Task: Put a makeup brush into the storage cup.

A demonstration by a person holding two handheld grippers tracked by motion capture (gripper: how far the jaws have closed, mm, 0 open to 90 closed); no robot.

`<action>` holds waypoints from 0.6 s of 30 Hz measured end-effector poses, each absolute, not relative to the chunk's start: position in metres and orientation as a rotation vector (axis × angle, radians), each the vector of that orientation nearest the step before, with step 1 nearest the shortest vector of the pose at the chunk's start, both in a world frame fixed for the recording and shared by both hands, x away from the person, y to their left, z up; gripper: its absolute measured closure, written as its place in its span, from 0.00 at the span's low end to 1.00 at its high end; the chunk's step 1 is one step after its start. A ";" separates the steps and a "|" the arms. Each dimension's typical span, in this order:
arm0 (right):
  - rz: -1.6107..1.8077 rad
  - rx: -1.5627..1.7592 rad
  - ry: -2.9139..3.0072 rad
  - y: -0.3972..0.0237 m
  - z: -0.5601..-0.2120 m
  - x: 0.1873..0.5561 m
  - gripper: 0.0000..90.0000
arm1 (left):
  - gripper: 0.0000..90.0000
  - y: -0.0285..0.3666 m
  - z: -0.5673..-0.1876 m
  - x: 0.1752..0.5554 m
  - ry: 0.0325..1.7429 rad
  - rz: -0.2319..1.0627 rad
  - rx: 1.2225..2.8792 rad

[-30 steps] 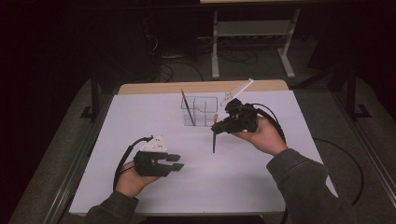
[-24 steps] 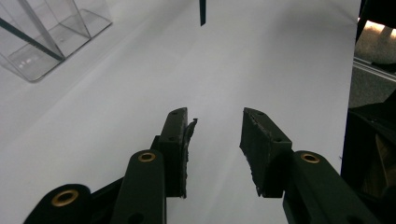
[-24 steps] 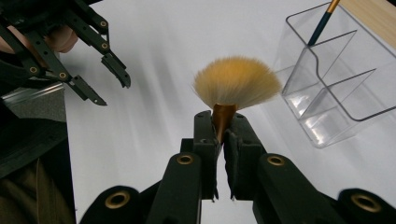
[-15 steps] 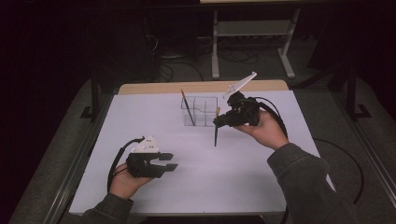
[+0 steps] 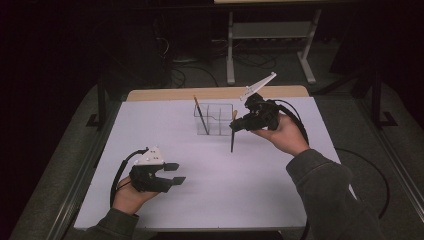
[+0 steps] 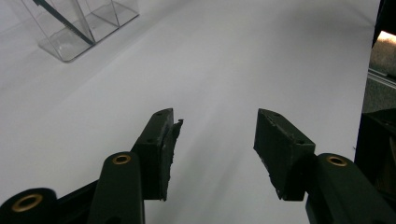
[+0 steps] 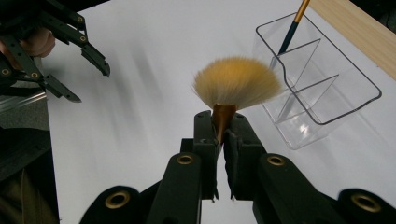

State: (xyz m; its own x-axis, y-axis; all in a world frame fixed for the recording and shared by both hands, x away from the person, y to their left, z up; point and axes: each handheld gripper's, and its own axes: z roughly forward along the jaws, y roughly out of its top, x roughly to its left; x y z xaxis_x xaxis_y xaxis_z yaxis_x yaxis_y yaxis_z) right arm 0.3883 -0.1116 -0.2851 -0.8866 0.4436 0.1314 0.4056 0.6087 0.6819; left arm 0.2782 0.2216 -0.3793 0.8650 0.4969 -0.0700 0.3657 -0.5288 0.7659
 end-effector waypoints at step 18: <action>1.147 0.744 2.746 -0.109 -0.275 0.400 0.92 | 0.45 0.229 -0.380 0.277 0.644 0.210 2.168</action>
State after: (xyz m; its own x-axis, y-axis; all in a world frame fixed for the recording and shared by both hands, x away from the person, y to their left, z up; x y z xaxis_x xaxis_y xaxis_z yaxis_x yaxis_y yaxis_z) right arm 0.3997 -0.1092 -0.2755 -0.8798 0.4613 0.1145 0.4056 0.6032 0.6868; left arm 0.2772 0.2291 -0.3799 0.8538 0.5158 -0.0713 0.3741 -0.5125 0.7729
